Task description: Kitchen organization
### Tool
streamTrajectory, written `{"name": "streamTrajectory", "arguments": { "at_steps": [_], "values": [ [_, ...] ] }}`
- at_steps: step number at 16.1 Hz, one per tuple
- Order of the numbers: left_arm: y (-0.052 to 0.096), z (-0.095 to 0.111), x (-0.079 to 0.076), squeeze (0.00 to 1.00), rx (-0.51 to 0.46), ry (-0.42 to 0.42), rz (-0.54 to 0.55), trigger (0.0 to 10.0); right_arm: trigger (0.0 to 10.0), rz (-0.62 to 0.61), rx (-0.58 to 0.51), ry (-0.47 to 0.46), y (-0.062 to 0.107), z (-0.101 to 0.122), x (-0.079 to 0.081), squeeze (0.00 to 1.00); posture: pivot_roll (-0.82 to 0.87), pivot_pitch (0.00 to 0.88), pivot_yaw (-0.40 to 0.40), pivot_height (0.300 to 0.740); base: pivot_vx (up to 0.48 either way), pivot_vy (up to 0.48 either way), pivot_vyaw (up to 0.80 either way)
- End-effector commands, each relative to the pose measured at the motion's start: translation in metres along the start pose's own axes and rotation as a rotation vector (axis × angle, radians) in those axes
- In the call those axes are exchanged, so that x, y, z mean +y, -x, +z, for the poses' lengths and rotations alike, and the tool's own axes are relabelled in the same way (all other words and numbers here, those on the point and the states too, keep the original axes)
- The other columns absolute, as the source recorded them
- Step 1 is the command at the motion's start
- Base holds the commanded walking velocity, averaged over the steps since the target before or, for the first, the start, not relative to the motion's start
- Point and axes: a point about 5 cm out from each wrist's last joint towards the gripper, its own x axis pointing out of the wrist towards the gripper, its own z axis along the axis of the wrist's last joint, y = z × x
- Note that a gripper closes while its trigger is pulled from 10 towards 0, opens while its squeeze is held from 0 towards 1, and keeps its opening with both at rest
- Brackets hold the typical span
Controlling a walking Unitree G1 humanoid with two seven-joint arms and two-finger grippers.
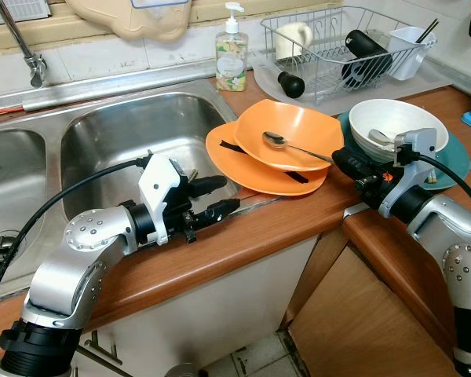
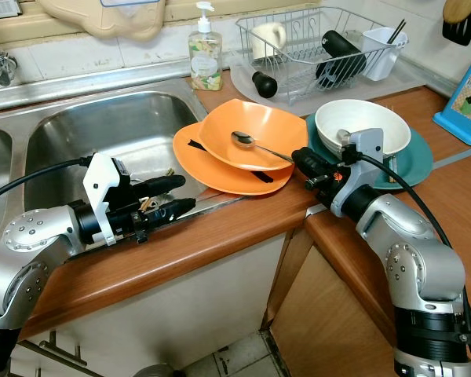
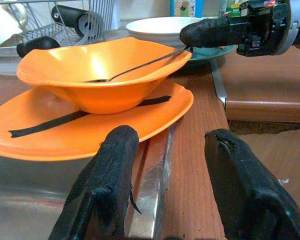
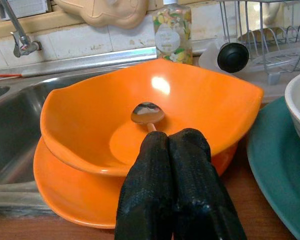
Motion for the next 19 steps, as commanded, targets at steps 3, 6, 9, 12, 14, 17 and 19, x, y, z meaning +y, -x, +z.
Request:
{"name": "streamTrajectory", "arguments": {
  "at_steps": [3,6,9,12,14,17,19],
  "values": [
    [-0.002,0.009,0.002,0.00,-0.015,-0.065,0.027,10.0,0.0,0.011,-0.076,0.021,0.001,0.024,0.004,0.00,-0.08,0.000,0.028,0.740,0.000,0.000,0.00],
    [-0.010,0.019,0.006,0.00,-0.035,-0.146,0.064,10.0,0.0,0.033,-0.131,0.046,0.002,0.041,0.010,0.00,-0.07,0.000,0.029,0.740,0.000,0.000,0.00],
    [-0.019,0.025,0.004,0.00,-0.067,-0.169,0.056,10.0,0.0,0.054,-0.143,0.065,0.000,0.047,0.016,0.00,-0.08,0.000,0.033,0.740,0.000,0.000,0.00],
    [-0.018,0.021,0.000,0.00,-0.054,-0.163,0.028,10.0,10.0,0.027,-0.122,0.055,0.004,0.039,0.010,0.49,-0.08,0.000,0.035,0.740,0.000,0.000,0.00],
    [-0.017,0.020,-0.001,0.00,-0.051,-0.150,0.021,10.0,10.0,0.007,-0.120,0.035,0.007,0.033,0.004,1.00,-0.08,0.000,0.035,0.740,0.000,0.000,0.00],
    [-0.015,0.016,-0.003,0.00,-0.043,-0.135,0.012,10.0,10.0,0.027,-0.100,0.009,0.010,0.023,0.002,1.00,-0.08,0.000,0.033,0.740,0.000,0.000,0.00],
    [-0.015,0.015,-0.004,0.00,-0.039,-0.131,0.006,10.0,10.0,0.039,-0.092,-0.003,0.011,0.017,0.003,1.00,-0.08,0.000,0.033,0.740,0.000,0.000,0.00]
  ]
}}
